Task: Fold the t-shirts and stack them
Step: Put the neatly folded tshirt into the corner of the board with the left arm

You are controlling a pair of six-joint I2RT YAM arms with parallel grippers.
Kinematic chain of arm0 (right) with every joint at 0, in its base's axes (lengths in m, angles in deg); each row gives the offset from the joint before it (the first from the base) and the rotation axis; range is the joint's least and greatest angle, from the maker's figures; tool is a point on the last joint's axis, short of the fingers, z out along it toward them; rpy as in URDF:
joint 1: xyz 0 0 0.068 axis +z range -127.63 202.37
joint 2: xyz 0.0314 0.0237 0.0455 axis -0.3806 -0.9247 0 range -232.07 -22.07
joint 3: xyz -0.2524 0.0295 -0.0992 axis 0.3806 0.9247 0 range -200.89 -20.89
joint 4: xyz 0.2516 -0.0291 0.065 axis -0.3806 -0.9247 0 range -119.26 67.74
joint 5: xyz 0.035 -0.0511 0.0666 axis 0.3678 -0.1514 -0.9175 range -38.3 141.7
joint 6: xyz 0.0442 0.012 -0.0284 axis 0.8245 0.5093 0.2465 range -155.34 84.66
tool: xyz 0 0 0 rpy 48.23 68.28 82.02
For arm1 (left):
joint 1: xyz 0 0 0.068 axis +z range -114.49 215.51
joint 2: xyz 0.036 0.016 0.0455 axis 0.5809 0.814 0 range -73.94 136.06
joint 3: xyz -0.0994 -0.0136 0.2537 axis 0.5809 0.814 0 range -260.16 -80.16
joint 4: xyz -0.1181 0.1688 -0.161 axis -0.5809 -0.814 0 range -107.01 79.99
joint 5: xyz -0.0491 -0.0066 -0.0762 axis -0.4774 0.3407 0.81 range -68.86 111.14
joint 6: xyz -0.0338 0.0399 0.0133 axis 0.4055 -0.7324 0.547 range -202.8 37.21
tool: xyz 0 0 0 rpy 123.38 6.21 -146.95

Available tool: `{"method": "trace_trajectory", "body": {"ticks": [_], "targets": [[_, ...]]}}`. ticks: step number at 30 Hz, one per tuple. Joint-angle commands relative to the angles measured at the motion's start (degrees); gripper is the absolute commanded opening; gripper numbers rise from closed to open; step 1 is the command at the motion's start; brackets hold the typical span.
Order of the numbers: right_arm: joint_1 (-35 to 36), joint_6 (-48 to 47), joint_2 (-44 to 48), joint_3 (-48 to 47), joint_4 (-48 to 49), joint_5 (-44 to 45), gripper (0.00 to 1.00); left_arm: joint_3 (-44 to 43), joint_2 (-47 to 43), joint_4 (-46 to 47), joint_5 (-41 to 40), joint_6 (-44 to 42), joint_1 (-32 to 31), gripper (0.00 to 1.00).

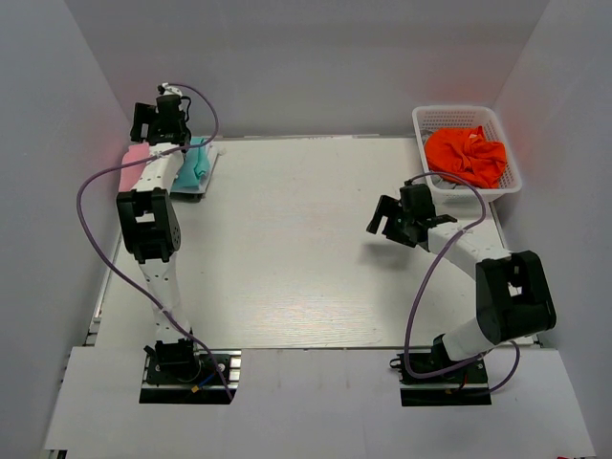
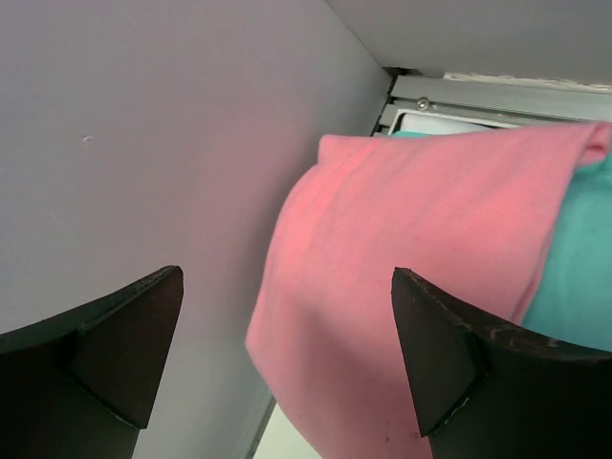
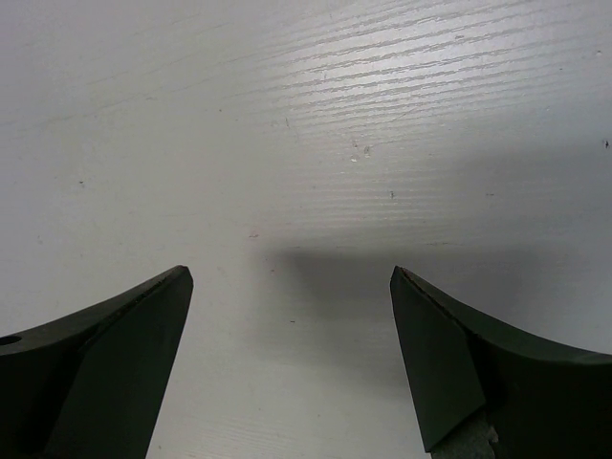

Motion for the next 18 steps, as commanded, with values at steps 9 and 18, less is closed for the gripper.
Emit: {"method": "trace_trajectory", "body": {"ticks": [9,18], "targets": [[-0.1,-1.4,7.5,3.3,2.4,-0.1,0.90,-4.1,-1.9,-12.7,7.6,10.7,-0.9,1.00],[0.0,-1.7,5.0,3.0,2.6,0.2,0.90,-3.5,1.3,-16.5,11.8,10.2,-0.9,1.00]]}}
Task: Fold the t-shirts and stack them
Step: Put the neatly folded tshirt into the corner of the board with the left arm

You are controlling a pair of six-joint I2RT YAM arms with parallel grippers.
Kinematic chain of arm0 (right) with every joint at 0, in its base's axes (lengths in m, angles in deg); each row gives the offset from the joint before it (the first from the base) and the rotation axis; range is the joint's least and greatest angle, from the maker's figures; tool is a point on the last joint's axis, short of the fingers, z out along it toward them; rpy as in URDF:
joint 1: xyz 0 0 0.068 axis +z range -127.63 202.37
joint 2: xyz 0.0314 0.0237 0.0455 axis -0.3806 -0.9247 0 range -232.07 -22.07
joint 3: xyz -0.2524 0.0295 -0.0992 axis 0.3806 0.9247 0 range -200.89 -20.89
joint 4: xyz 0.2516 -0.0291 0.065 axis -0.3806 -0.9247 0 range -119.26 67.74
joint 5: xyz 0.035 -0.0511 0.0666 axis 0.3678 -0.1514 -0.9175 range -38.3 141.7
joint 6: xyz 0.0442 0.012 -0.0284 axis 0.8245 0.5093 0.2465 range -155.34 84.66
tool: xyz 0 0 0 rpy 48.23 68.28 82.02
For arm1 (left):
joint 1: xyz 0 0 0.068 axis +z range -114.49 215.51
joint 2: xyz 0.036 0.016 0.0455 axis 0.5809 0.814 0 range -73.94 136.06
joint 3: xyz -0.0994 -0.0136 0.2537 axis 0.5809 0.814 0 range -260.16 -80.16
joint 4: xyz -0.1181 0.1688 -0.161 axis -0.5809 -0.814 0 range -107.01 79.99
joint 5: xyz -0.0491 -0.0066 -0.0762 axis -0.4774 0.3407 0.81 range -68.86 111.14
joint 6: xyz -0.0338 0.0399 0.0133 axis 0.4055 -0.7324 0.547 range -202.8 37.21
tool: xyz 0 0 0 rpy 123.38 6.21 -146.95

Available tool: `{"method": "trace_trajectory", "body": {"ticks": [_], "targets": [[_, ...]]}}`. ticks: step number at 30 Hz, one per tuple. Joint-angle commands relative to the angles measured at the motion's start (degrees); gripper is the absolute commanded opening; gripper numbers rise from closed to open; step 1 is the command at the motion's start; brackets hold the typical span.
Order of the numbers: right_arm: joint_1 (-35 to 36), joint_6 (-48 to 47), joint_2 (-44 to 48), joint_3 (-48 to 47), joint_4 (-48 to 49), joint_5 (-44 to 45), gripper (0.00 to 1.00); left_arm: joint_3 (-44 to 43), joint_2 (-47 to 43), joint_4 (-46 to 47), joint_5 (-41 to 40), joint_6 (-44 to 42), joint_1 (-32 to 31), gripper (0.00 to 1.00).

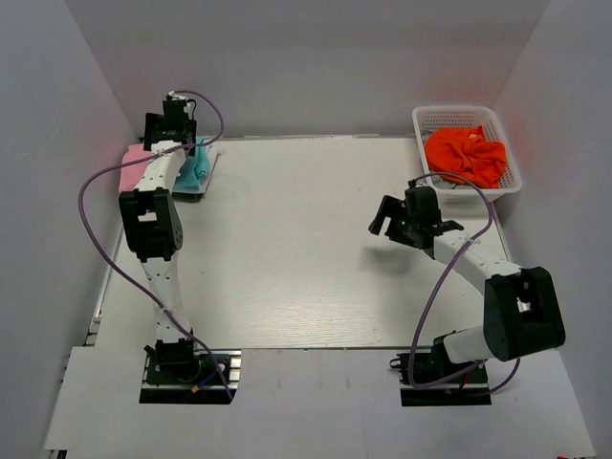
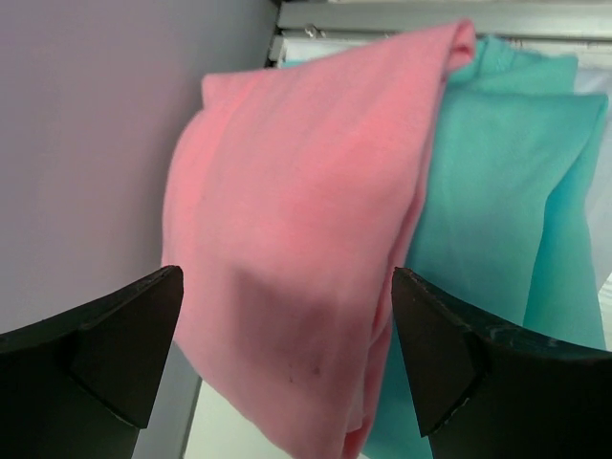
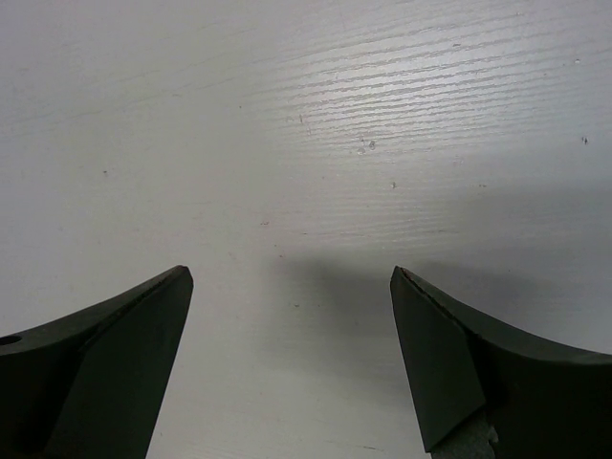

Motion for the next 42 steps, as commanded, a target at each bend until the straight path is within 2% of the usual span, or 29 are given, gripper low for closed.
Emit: {"method": "trace_trajectory", "body": {"ticks": [1,7,10,15,18,20,23,24,25,27,30,36,42], "targets": [[-0.2,-0.6,-1.6,-0.1,1.8,0.2,0.90,-0.4,1.2,-2.9,2.5,0.6,-0.1,1.00],[-0.1,-1.0,-3.9,-1.3,1.6,0.0,0.90,0.3,2.4,-3.4,4.6,0.0,-0.1,1.00],[-0.1,-1.0,-4.1,-1.4,1.6,0.0,0.90,0.9,3.4,-2.9,1.9,0.0,-0.1,0.98],[-0.1,-0.9,-4.6,-1.4,1.6,-0.3,0.90,-0.7,3.4,-0.4,-3.0,1.1,-0.1,0.65],[0.0,-0.6,-4.9,-1.4,1.6,-0.5,0.90,-1.3,2.1,0.8,-4.2,1.6,-0.1,0.54],[0.0,-0.4,-5.2,-1.3,1.8,-0.6,0.90,-1.3,2.1,0.8,-4.2,1.6,-0.1,0.53],[0.1,-0.4,-5.6,-1.6,1.8,-2.4,0.90,-1.3,1.5,1.4,-4.8,1.6,-0.1,0.37],[0.1,-0.4,-5.7,-1.5,1.8,-2.3,0.90,-0.8,1.0,1.9,-4.8,1.6,-0.1,0.23],[0.1,-0.3,-5.6,-1.7,1.8,-2.3,0.90,-0.8,1.0,1.9,-4.8,1.6,-0.1,0.14],[0.0,-0.5,-5.8,-1.9,1.8,-2.7,0.90,-0.8,0.5,1.9,-4.8,2.8,-0.1,0.00],[0.0,-0.6,-6.0,-1.9,1.6,-3.4,0.90,-0.8,-1.1,3.1,-4.3,2.8,-0.6,0.00],[-0.1,-0.7,-5.9,-1.9,1.3,-4.5,0.90,-4.3,-2.3,5.1,-8.2,0.9,-0.6,0.00],[0.0,-0.7,-6.1,-1.7,2.1,-5.8,0.90,-2.4,-4.5,4.6,-2.7,0.3,-1.3,0.00]]}}
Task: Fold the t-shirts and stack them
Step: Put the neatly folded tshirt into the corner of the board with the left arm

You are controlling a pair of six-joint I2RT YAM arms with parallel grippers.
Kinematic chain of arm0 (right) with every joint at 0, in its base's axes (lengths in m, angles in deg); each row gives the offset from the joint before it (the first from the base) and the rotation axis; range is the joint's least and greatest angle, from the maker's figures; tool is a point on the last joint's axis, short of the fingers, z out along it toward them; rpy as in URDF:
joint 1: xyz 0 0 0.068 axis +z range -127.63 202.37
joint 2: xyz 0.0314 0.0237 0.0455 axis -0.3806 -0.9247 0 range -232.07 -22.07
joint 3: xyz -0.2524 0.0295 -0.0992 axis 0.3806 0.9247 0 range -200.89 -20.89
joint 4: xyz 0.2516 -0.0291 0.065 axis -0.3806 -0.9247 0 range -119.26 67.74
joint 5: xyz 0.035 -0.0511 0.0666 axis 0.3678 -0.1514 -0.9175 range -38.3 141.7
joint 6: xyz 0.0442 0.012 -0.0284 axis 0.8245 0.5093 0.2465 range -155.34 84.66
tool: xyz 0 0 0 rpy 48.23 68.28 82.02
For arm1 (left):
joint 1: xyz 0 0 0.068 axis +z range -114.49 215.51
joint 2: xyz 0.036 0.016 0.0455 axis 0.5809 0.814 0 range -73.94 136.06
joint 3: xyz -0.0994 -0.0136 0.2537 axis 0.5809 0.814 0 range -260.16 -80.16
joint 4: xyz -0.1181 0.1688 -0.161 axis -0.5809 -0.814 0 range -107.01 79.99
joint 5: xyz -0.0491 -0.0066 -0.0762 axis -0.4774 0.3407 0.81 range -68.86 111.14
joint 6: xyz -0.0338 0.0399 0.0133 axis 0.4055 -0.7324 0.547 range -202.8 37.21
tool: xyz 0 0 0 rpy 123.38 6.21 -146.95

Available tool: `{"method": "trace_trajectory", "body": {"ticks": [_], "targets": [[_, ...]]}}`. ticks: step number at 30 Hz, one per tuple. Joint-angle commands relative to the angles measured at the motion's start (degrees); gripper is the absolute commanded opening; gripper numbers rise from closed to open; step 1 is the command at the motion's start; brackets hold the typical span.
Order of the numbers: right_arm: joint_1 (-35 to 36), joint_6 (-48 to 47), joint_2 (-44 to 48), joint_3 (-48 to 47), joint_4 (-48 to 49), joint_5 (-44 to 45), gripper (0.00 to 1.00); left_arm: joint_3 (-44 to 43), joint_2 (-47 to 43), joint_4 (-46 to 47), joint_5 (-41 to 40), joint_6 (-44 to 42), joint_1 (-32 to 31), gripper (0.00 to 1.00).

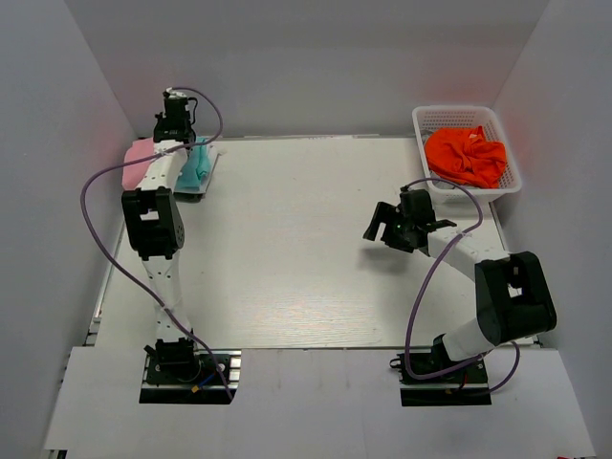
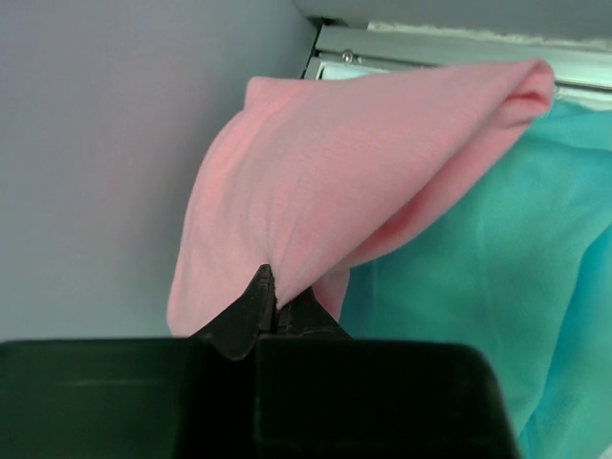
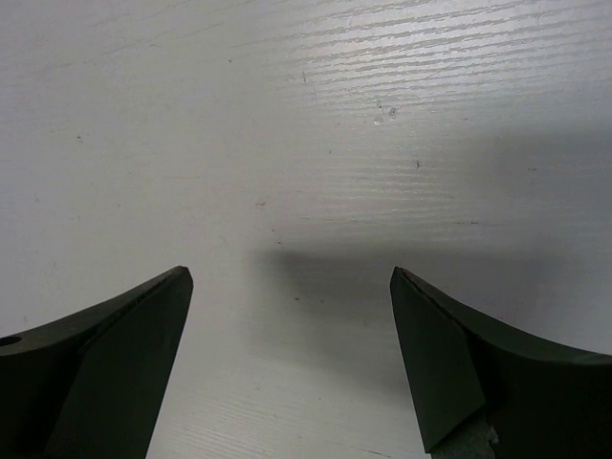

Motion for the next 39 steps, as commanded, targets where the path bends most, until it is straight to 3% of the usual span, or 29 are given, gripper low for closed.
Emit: {"method": "trace_trajectory", "body": {"ticks": [1,8,12,15,17,18,19,20,21,25,29,32,34,36,37,38,39], "targets": [[-0.2,-0.4,-0.6,-1.7,1.6,-2.2,0.90,0.2,-7.2,2.5,2.3,-0.7,-1.7,0.00],[-0.3,-0.8,-0.8,-1.5,1.7,-2.5,0.90,4.6,-4.8,2.6,3.7,-2.5,-4.4,0.00],[-0.1,-1.1,-1.5,-2.0,1.0,-2.4,0.90,7.7,-2.6,3.2,-1.5,-4.6,-5.4,0.03],[-0.2,-1.1,-2.0,-2.2,0.9,-2.5,0.90,10.4,-2.0,1.3,1.6,-3.7,-6.0,0.36],[-0.1,-1.1,-2.0,-2.3,0.8,-2.7,0.90,7.9,-2.0,-1.7,3.9,-2.3,-6.5,0.52],[-0.1,-1.1,-1.9,-2.3,0.9,-2.7,0.90,6.3,-2.0,-3.7,5.0,-1.5,-6.5,0.69],[-0.1,-1.0,-2.0,-2.3,1.0,-2.7,0.90,4.1,-2.0,-4.9,5.9,-1.0,-6.5,0.78],[-0.1,-0.9,-1.9,-2.2,1.0,-2.8,0.90,3.4,-3.2,-6.3,7.6,-0.1,-7.0,0.94],[-0.1,-1.0,-1.6,-2.1,1.2,-2.9,0.90,2.7,-3.9,-7.0,8.2,0.7,-7.0,1.00],[-0.1,-0.5,-0.3,-1.0,1.9,-3.6,0.90,-3.0,-7.4,-12.0,12.3,5.6,-7.0,1.00],[0.0,-0.5,3.4,-0.1,1.1,-3.7,0.90,-4.6,-15.3,-15.6,25.9,13.2,-7.0,1.00],[0.0,0.2,6.6,1.6,0.9,-3.6,0.90,4.1,-22.7,-12.7,35.0,18.4,-7.0,1.00],[0.1,1.5,10.7,4.2,1.5,-3.5,0.90,16.3,-31.4,-8.1,42.3,24.9,-7.6,1.00],[-0.1,2.6,15.9,6.0,1.4,-3.8,0.90,33.3,-41.3,-1.4,48.3,30.6,-9.8,1.00],[0.1,2.8,17.2,7.7,0.9,-4.1,0.90,40.0,-45.0,1.6,48.3,33.2,-10.7,1.00],[0.0,2.9,21.2,8.2,0.2,-4.3,0.90,52.9,-48.5,4.8,49.3,37.0,-12.5,1.00],[0.1,2.8,22.6,10.2,-0.5,-5.0,0.90,58.6,-54.5,10.4,49.9,38.8,-13.5,1.00]]}}
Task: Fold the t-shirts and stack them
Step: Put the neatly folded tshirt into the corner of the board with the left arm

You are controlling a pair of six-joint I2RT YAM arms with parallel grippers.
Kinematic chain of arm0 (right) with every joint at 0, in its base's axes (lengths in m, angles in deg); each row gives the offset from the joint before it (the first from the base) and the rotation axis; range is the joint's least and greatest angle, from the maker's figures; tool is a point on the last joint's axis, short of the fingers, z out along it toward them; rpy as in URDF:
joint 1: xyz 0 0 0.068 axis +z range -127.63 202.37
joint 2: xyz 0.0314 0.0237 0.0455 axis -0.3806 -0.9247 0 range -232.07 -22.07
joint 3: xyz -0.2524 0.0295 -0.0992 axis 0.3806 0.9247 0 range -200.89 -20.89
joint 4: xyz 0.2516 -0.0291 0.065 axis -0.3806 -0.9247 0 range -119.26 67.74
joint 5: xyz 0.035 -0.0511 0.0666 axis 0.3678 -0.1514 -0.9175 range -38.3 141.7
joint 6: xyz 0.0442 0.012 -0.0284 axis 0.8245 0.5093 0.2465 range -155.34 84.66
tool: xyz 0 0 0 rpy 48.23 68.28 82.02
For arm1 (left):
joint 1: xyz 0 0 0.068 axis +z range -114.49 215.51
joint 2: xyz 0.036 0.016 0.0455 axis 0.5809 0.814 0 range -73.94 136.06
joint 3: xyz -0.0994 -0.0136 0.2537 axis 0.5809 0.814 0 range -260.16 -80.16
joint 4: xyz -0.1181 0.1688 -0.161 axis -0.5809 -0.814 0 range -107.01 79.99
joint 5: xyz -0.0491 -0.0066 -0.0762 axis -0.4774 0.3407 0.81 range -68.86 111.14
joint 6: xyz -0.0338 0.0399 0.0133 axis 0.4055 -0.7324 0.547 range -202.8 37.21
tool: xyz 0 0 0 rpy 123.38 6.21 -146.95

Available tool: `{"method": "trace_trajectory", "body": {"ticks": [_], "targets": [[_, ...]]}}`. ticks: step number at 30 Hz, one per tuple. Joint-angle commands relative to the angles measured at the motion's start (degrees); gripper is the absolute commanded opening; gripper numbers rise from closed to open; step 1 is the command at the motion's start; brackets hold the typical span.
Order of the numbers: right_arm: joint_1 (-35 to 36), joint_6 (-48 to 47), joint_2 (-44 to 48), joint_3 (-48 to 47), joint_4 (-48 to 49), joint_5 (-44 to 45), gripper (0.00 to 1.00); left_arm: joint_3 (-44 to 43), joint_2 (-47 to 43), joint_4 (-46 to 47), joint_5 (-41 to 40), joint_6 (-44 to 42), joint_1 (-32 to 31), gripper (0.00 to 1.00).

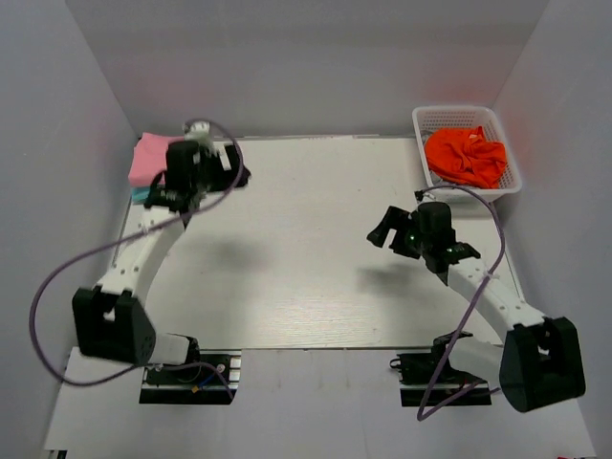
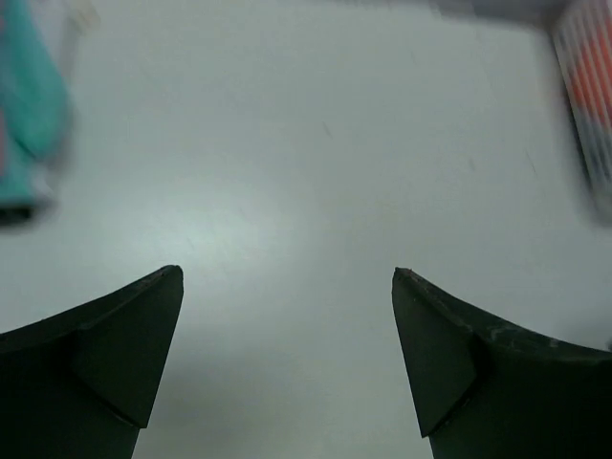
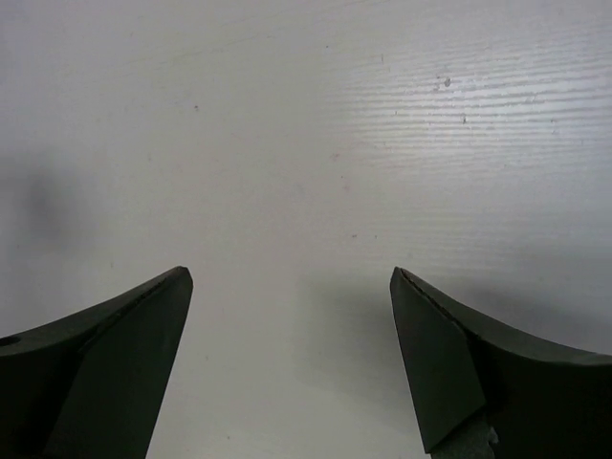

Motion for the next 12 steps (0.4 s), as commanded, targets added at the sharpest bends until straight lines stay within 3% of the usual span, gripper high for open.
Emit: {"method": "trace_trajectory", "body": {"ticks": [1,2,4,7,12], "targets": [[0.2,1.0,6.4,3.8,-0.7,-1.9,0.90,22.5,-10.1,10.5,9.8,12.7,-4.2,1.00],[0.1,0.9,10.9,4.6,-1.1,-2.1,0.90,29.5,-11.9,11.2,11.2,13.5,-5.1,1.00],[0.1,0.9,15.4,8.6,-0.9,-4.0,0.90,34.0,-16.1,9.7,9.7,14.5,-7.2,1.00],[0.1,1.7,21.9,13.0,-0.2,-5.6,0.90,34.6,-19.5,5.2,3.4,15.1,-9.9,1.00],[0.1,1.0,29.1,16.4,-0.9,-5.3,0.90,35.4,-24.6,8.7,5.8,14.6,-11.7,1.00]]}}
